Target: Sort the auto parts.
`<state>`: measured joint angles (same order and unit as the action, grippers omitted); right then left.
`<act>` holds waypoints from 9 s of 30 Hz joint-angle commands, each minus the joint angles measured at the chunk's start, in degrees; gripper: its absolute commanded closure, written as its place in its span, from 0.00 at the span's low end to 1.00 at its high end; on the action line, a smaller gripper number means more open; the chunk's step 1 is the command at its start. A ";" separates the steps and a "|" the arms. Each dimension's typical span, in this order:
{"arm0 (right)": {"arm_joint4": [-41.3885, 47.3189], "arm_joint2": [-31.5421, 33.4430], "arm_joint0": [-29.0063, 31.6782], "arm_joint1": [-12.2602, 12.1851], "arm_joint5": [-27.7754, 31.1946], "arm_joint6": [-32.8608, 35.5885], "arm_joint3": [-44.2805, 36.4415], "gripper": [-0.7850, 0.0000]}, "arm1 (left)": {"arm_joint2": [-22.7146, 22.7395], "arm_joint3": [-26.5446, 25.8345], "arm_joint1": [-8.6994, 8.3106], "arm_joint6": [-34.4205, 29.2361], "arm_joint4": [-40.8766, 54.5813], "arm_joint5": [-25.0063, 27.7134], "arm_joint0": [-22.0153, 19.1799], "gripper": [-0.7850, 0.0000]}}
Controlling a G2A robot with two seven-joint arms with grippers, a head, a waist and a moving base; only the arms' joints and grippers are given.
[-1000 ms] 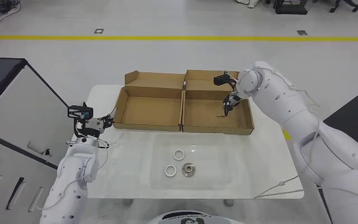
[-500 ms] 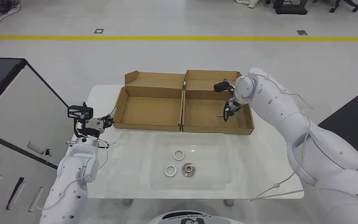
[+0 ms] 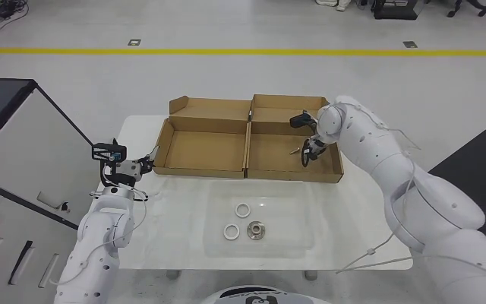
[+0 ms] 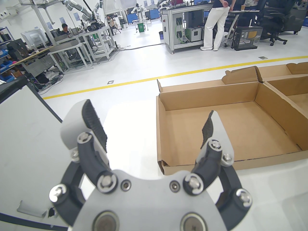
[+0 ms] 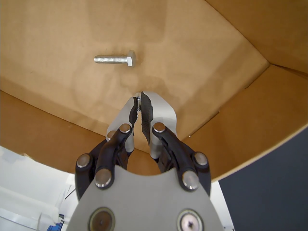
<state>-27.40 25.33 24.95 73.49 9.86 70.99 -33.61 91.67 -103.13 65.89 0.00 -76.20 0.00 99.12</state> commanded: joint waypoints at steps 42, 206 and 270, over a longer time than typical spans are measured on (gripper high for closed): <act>8.68 37.30 22.95 -16.77 10.23 -3.79 -53.90 0.00 | 0.00 0.00 0.00 0.00 0.00 0.00 0.00 0.00; 66.15 76.14 54.45 -23.18 11.01 12.42 -68.50 0.00 | -70.68 -3.22 1.50 -88.00 38.86 16.28 -61.13 0.00; 66.15 76.14 54.45 -23.18 11.01 12.42 -68.50 0.00 | -81.93 7.59 7.66 -86.85 40.97 17.43 -63.61 0.50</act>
<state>38.75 101.47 79.40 50.31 20.88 83.40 -102.11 9.75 -95.54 73.51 -86.82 -35.18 17.46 35.48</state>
